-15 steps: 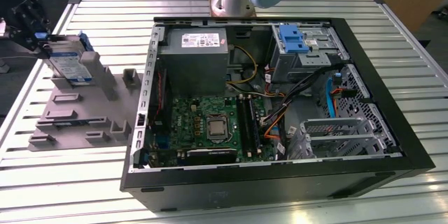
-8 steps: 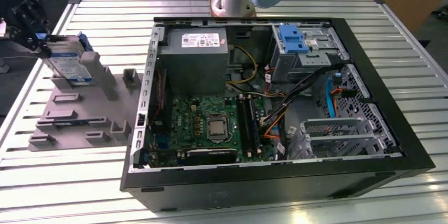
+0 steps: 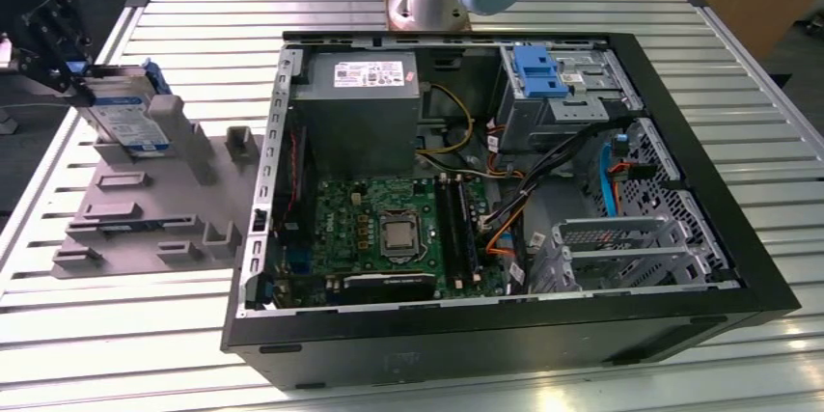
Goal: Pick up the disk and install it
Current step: 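Pick up the disk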
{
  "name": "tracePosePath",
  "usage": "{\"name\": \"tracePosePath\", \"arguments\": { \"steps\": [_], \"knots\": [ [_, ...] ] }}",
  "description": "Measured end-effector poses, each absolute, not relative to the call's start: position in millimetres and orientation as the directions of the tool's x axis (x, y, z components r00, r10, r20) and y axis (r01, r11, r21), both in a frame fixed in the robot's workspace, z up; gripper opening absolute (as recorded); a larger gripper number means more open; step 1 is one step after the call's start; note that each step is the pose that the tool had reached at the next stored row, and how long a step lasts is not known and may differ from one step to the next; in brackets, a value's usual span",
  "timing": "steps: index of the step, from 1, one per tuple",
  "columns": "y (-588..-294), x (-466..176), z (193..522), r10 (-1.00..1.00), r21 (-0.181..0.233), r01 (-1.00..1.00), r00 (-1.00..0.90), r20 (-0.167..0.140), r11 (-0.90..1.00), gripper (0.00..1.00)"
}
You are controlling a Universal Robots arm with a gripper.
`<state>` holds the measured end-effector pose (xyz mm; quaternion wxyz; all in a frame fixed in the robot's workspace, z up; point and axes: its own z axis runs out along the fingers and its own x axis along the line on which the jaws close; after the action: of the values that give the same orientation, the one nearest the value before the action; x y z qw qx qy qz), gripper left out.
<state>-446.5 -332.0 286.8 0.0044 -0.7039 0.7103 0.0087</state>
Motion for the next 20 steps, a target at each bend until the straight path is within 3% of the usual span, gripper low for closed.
{"name": "tracePosePath", "arguments": {
  "steps": [20],
  "knots": [
    [-332,-446,300,-1.0,0.006,-1.0,-0.009,-0.019,0.009,0.36]
  ]
}}
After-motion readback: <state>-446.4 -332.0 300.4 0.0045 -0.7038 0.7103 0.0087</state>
